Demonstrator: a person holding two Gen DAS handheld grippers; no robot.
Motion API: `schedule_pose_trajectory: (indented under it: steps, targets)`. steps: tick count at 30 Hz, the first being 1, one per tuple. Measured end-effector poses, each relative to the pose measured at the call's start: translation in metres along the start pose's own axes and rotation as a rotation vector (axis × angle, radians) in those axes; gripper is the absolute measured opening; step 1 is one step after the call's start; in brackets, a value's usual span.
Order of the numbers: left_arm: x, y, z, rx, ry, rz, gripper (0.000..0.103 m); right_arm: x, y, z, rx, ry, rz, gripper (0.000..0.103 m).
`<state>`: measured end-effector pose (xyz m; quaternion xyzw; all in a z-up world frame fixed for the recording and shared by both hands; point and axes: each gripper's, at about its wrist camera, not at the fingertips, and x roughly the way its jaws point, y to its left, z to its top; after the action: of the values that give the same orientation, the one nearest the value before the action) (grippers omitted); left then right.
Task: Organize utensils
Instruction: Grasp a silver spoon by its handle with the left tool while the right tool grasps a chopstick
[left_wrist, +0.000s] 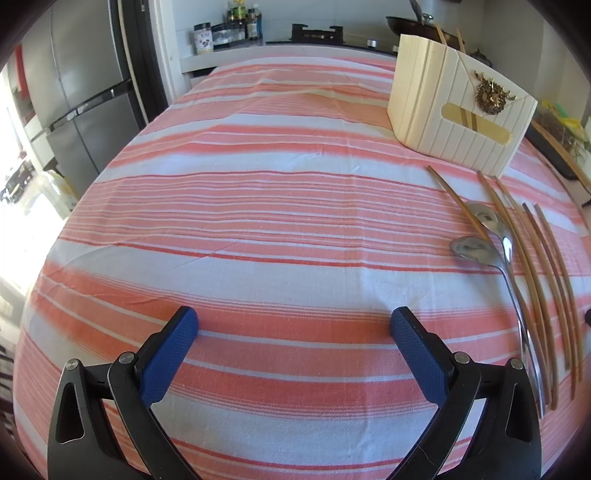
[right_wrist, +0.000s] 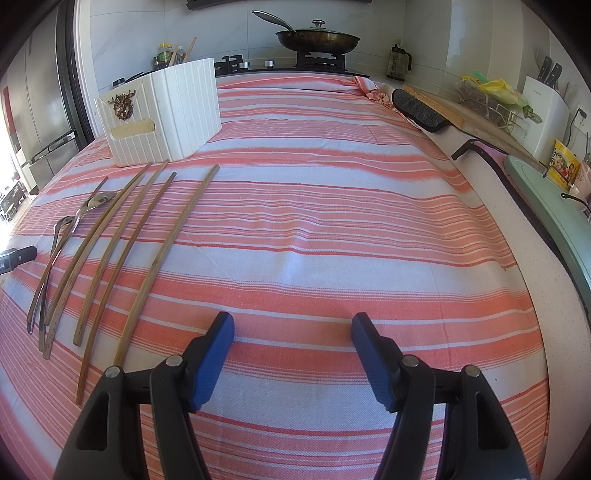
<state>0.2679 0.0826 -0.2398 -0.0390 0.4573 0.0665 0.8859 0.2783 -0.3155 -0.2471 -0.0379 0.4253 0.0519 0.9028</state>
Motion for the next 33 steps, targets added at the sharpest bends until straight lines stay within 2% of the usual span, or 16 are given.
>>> schedule_pose_trajectory:
  steps: [3, 8, 11, 16, 19, 22, 24, 27, 30, 31, 33]
  targets:
    - [-0.008, 0.0, -0.002, -0.011, -0.026, -0.012, 0.102, 0.0, 0.0, 0.0, 0.0, 0.0, 0.0, 0.068]
    - [-0.032, -0.017, -0.004, -0.033, -0.083, -0.122, 0.102, 0.0, 0.0, 0.0, 0.0, 0.0, 0.0, 0.068]
    - [-0.038, -0.038, -0.001, -0.01, -0.083, -0.169, 0.102, 0.0, 0.0, 0.0, 0.0, 0.0, 0.0, 0.068]
    - [-0.036, -0.063, -0.004, 0.004, -0.056, -0.203, 0.102, 0.0, 0.0, 0.0, 0.0, 0.0, 0.0, 0.068]
    - [-0.029, -0.076, -0.004, 0.004, -0.028, -0.193, 0.102, 0.0, 0.0, 0.0, 0.0, 0.0, 0.0, 0.068]
    - [-0.022, -0.081, 0.0, -0.009, -0.027, -0.145, 0.102, 0.0, 0.0, 0.0, 0.001, 0.0, 0.0, 0.068]
    - [-0.012, -0.079, 0.003, -0.016, 0.006, -0.135, 0.103, 0.0, 0.0, 0.0, 0.001, 0.0, 0.0, 0.068]
    - [-0.014, -0.071, 0.002, -0.013, 0.007, -0.149, 0.103, 0.0, 0.0, 0.0, 0.001, 0.0, 0.0, 0.068]
    - [-0.012, -0.062, 0.0, 0.012, 0.022, -0.118, 0.102, 0.0, 0.0, 0.0, 0.001, 0.0, 0.0, 0.068]
    - [-0.012, -0.058, 0.0, 0.006, 0.026, -0.122, 0.102, 0.0, 0.0, 0.0, 0.001, 0.0, 0.0, 0.068]
    - [-0.015, -0.054, 0.003, -0.04, 0.023, -0.177, 0.102, 0.0, 0.0, 0.0, 0.001, 0.0, 0.0, 0.068]
